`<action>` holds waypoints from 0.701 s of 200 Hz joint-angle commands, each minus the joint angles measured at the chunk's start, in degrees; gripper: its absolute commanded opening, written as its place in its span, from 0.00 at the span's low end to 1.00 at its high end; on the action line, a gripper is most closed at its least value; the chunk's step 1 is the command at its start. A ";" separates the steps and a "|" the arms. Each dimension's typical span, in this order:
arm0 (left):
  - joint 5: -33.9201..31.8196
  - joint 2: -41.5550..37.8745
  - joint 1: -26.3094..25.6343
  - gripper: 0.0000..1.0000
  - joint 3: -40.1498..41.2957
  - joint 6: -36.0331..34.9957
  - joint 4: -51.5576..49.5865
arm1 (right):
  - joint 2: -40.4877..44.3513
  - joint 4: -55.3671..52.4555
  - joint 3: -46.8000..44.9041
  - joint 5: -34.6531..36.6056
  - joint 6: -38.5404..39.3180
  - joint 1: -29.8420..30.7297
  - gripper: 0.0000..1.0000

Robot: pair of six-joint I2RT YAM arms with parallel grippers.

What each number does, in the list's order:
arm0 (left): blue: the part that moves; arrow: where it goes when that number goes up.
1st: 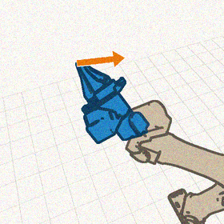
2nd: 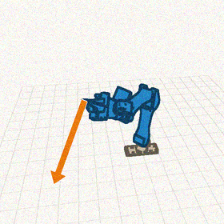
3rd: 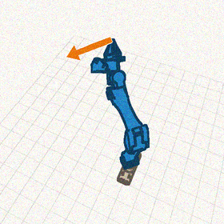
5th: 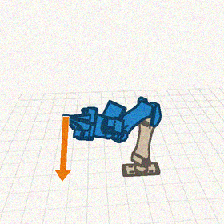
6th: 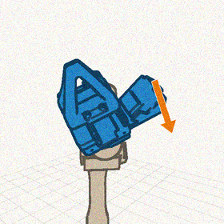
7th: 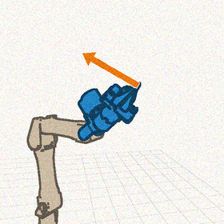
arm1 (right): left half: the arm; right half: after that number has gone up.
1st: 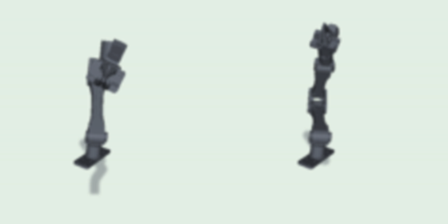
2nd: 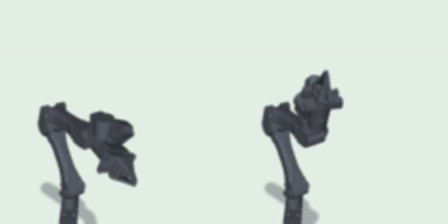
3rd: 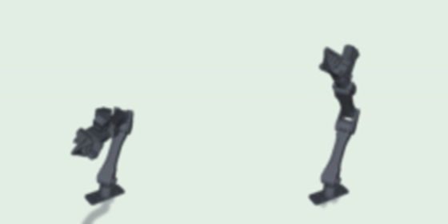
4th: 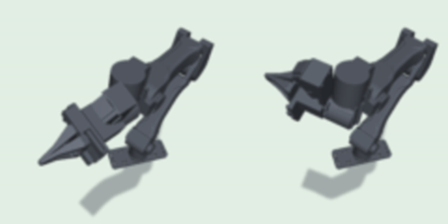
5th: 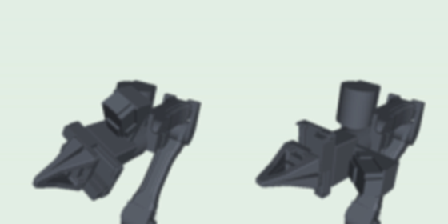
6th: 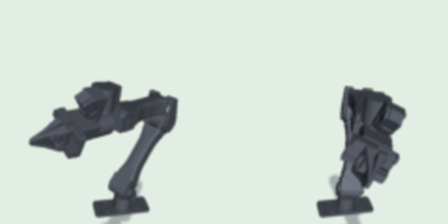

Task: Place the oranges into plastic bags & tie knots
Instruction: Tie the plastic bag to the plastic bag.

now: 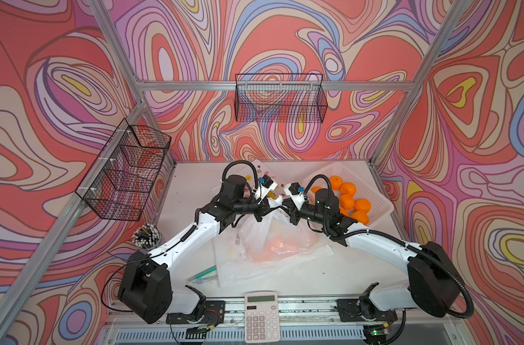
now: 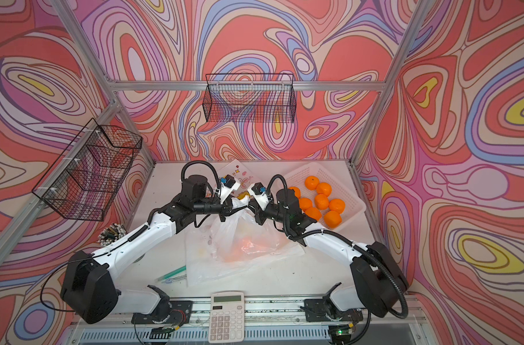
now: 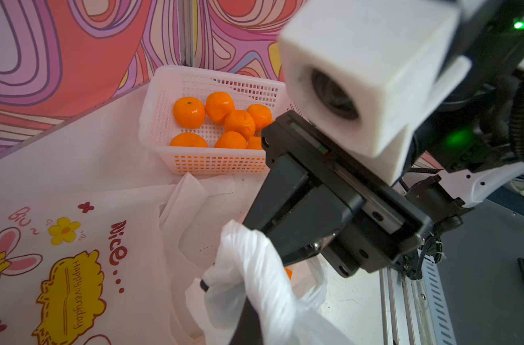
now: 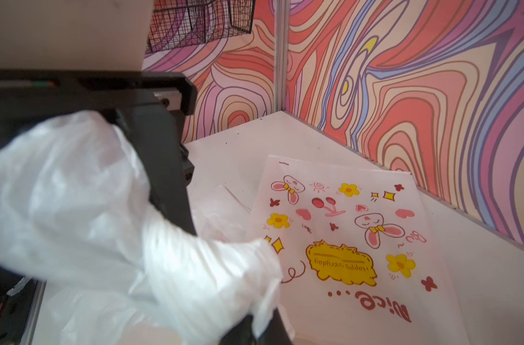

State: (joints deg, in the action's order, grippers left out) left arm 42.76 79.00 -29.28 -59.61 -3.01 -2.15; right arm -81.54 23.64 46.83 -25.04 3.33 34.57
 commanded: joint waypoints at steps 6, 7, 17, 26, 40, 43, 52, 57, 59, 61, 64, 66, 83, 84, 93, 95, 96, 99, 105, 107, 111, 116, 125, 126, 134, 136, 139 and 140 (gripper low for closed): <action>-2.59 -2.23 -0.87 0.05 0.82 3.03 1.87 | -2.55 14.80 -2.50 2.43 -5.61 1.56 0.02; -2.84 -2.34 -0.87 0.05 0.86 3.03 1.83 | -2.60 15.00 -2.60 2.53 -5.70 1.60 0.02; -3.77 -3.17 -0.71 0.11 1.20 3.16 1.31 | -2.72 16.62 -3.67 3.15 -6.34 1.64 0.02; -4.81 -4.35 -0.53 0.15 1.79 3.79 1.26 | -2.80 18.29 -4.67 3.84 -7.08 1.64 0.02; -4.62 -6.36 0.15 0.26 2.93 5.15 1.28 | -2.75 19.17 -5.30 3.60 -7.63 1.63 0.02; -4.86 -6.93 0.29 0.29 3.15 5.65 1.34 | -2.79 19.17 -5.32 3.53 -7.78 1.64 0.02; -5.32 -8.57 0.84 0.32 4.11 6.91 1.54 | -2.79 18.87 -5.35 3.16 -7.68 1.64 0.02; -5.38 -9.61 1.22 0.34 4.62 7.58 1.47 | -2.70 18.38 -5.32 3.15 -7.48 1.64 0.02; -5.45 -9.91 1.41 0.35 4.84 7.78 1.50 | -2.74 18.26 -5.34 3.15 -7.51 1.58 0.02; -5.62 -10.47 1.61 0.35 5.07 8.02 1.44 | -2.64 18.10 -5.41 3.15 -7.48 1.63 0.02; -5.93 -11.17 1.75 0.37 5.42 8.54 1.37 | -2.65 17.85 -5.37 3.15 -7.29 1.64 0.02; -6.29 -11.64 1.89 0.38 5.70 8.89 1.43 | -2.55 17.67 -5.46 3.15 -7.18 1.64 0.02; -8.15 -16.13 3.67 0.47 8.05 11.40 1.36 | -1.92 15.10 -5.43 3.42 -5.97 1.62 0.02; -8.36 -16.41 3.78 0.47 8.21 11.64 1.32 | -1.94 14.98 -5.43 3.42 -5.88 1.63 0.02; -9.54 -19.07 4.58 0.51 9.74 13.16 1.43 | -1.50 13.99 -5.48 3.34 -5.47 1.64 0.02; -9.83 -19.65 4.71 0.52 10.01 13.48 1.45 | -1.43 13.87 -5.51 3.33 -5.41 1.64 0.02; -9.95 -19.93 4.78 0.53 10.07 13.60 1.45 | -1.36 13.75 -5.51 3.33 -5.38 1.60 0.02; -10.40 -20.82 5.02 0.54 10.63 14.06 1.47 | -1.33 13.58 -5.60 3.26 -5.42 1.64 0.02; -12.14 -22.56 5.36 0.56 11.66 15.09 1.66 | -1.21 13.35 -5.63 3.05 -5.41 1.64 0.02; -12.63 -23.10 5.48 0.56 11.99 15.32 1.85 | -1.19 13.36 -5.62 3.01 -5.38 1.64 0.02; -13.38 -24.12 5.80 0.56 12.58 15.81 1.97 | -1.08 13.20 -5.77 2.77 -5.36 1.64 0.02; -14.19 -25.27 6.23 0.56 13.29 16.28 1.91 | -0.92 13.07 -5.91 2.63 -5.48 1.64 0.02; -16.96 -26.61 6.80 0.54 14.01 17.09 1.48 | -0.92 13.16 -6.04 2.46 -5.85 1.64 0.02; -17.12 -26.70 6.92 0.54 14.05 17.12 1.38 | -0.91 13.17 -6.04 2.36 -5.87 1.60 0.02; -18.38 -26.77 7.53 0.52 14.18 17.08 0.66 | -0.87 13.29 -6.07 2.09 -5.95 1.63 0.02; -18.45 -26.61 7.69 0.52 14.18 17.00 0.48 | -0.85 13.28 -6.18 1.97 -6.12 1.64 0.02; -18.48 -26.29 7.88 0.51 14.10 16.92 0.36 | -0.76 13.36 -6.26 1.93 -6.18 1.60 0.02; -18.49 -26.15 7.94 0.51 14.05 16.86 0.33 | -0.79 13.41 -6.28 1.93 -6.21 1.58 0.02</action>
State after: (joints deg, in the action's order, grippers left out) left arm 29.65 53.17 -22.87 -46.37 11.03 -1.58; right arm -83.46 37.28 41.91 -22.15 -2.68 35.81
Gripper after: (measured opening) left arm 0.536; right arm 0.047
